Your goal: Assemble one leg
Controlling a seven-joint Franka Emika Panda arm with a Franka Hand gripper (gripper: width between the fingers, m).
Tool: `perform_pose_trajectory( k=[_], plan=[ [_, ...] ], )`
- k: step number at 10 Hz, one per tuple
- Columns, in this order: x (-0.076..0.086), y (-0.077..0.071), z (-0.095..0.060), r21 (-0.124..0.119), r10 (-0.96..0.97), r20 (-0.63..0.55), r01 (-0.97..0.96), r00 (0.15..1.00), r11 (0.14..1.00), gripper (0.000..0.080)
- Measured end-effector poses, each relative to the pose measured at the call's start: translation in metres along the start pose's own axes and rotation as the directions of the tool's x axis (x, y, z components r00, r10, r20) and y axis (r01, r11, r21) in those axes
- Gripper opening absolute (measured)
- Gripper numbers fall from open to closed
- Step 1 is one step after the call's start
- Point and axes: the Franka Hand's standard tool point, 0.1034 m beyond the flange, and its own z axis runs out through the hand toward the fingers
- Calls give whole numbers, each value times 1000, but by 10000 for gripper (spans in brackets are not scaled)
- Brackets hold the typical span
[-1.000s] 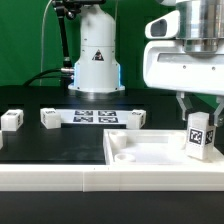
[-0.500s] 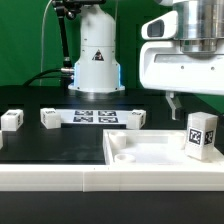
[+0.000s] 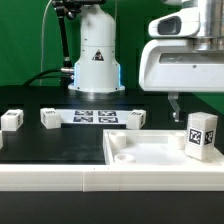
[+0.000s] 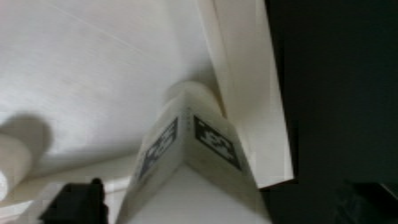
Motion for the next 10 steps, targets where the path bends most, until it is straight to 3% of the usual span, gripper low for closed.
perform_pose_trajectory(
  k=[2, 4, 6, 8, 10],
  plan=[
    [-1, 3, 3, -2, -190, -11, 190, 982, 982, 648],
    [-2, 1, 5, -29, -376, -29, 375, 926, 927, 648],
    [-3, 4, 7, -39, -517, -8, 516, 856, 856, 648],
    [-6, 6, 9, -33, -589, 9, 589, 808, 808, 648],
    [-6, 7, 9, -25, -567, 8, 567, 824, 823, 621]
  ],
)
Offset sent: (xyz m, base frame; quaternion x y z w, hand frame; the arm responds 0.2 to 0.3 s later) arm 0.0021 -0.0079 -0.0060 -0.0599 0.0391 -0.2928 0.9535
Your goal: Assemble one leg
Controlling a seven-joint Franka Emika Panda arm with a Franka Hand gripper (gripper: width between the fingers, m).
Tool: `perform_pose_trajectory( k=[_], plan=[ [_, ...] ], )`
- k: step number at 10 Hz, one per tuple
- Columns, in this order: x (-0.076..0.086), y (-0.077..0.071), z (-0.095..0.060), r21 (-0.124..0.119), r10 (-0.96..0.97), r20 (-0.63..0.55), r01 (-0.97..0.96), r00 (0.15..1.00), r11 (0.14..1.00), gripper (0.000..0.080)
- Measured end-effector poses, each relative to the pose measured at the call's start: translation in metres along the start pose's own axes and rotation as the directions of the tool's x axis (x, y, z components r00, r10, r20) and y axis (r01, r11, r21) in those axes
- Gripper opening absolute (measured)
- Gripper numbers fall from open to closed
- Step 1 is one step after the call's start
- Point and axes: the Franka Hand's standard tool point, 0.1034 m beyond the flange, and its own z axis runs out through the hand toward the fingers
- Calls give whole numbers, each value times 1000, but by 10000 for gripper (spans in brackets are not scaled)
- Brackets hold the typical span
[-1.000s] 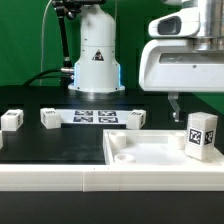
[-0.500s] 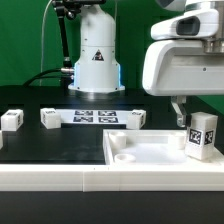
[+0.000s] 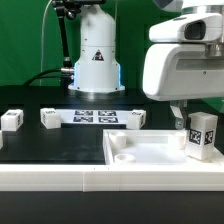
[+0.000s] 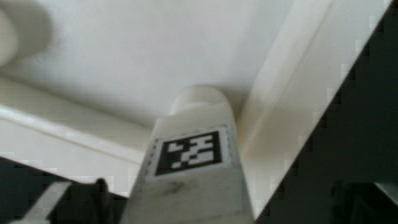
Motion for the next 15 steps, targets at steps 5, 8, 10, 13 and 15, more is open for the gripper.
perform_pose_trajectory(
  k=[5, 8, 10, 13, 15],
  plan=[
    [0, 3, 0, -2, 21, 0, -21, 1000, 1000, 291],
    [-1, 3, 1, 6, 206, -9, -206, 979, 979, 291],
    [-1, 4, 1, 17, 347, -12, -347, 938, 938, 291],
    [-1, 5, 1, 30, 627, -9, -626, 779, 779, 291],
    [-1, 5, 2, 31, 771, -3, -771, 637, 637, 291]
  ],
)
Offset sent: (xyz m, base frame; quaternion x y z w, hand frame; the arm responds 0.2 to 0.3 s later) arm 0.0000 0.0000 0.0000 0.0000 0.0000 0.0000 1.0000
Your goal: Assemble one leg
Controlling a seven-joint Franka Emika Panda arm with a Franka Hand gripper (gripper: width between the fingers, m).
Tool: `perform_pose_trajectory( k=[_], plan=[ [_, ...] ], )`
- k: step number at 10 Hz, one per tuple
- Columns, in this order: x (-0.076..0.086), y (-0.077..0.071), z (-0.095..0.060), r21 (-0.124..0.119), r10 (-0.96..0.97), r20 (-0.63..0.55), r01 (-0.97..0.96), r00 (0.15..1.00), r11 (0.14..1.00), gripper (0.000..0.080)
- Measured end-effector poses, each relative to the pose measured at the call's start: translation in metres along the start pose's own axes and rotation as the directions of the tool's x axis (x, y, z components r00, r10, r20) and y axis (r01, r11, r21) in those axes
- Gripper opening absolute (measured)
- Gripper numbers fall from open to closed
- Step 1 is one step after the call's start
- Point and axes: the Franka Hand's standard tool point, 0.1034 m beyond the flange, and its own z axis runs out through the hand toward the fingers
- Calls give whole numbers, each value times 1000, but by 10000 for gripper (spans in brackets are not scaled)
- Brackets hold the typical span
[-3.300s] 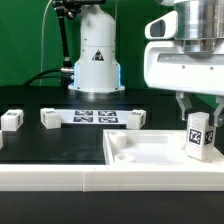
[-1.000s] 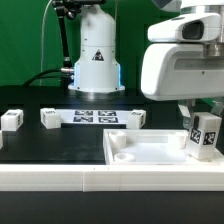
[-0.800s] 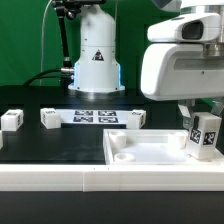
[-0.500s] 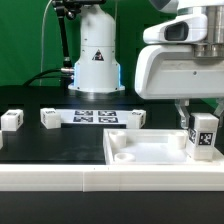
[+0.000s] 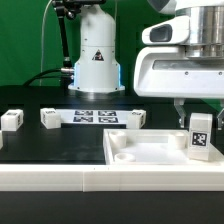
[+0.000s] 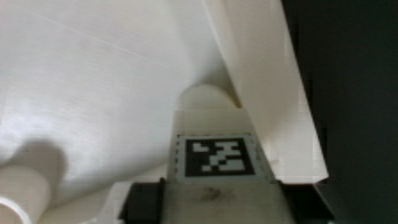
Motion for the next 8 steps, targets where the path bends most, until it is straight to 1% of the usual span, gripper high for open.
perform_pose_trajectory(
  k=[1, 2, 3, 4, 5, 6, 7, 8],
  plan=[
    [-1, -1, 0, -5, 132, -1, -132, 991, 991, 291],
    [-4, -2, 1, -17, 253, -2, -253, 967, 967, 292],
    [-5, -2, 2, -15, 325, -1, -325, 946, 945, 292],
    [-4, -2, 2, -7, 365, 9, -365, 931, 931, 292],
    [-5, -2, 2, -5, 405, 12, -405, 914, 914, 308],
    [-5, -2, 2, -5, 376, 12, -376, 927, 927, 308],
    [-5, -2, 2, -4, 342, 12, -342, 939, 940, 503],
    [-3, -1, 1, -5, 288, 13, -288, 957, 958, 620]
  ],
)
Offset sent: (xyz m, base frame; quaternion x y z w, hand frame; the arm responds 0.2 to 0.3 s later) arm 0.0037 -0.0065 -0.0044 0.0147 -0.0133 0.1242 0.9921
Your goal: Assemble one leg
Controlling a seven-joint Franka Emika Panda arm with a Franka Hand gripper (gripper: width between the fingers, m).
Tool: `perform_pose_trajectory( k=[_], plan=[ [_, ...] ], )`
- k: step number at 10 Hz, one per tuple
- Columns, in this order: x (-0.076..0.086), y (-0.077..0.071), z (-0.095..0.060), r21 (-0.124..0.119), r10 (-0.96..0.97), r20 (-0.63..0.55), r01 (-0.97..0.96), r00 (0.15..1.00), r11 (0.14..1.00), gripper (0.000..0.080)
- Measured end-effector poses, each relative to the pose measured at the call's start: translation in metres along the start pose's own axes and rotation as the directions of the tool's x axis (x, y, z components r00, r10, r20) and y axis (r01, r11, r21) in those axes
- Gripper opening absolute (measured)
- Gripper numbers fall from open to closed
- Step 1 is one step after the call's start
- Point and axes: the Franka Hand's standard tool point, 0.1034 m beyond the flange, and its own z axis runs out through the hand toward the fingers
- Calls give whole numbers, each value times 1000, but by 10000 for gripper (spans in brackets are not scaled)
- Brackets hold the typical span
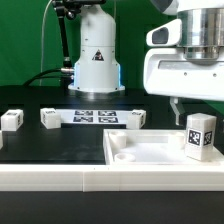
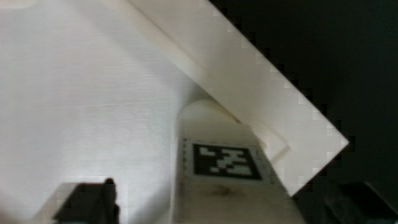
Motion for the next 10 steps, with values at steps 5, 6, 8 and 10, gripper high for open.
perform_pose_trajectory(
  k=[5, 6, 8, 10],
  plan=[
    [1, -4, -3, -9, -552, -3, 552, 834, 834, 648],
    [1, -3, -3, -9, -615, -1, 615, 789, 789, 649],
    [1, -2, -1, -11, -736, 4, 736, 677, 677, 649],
    [-1, -3, -2, -18, -835, 5, 835, 550, 550, 649]
  ],
)
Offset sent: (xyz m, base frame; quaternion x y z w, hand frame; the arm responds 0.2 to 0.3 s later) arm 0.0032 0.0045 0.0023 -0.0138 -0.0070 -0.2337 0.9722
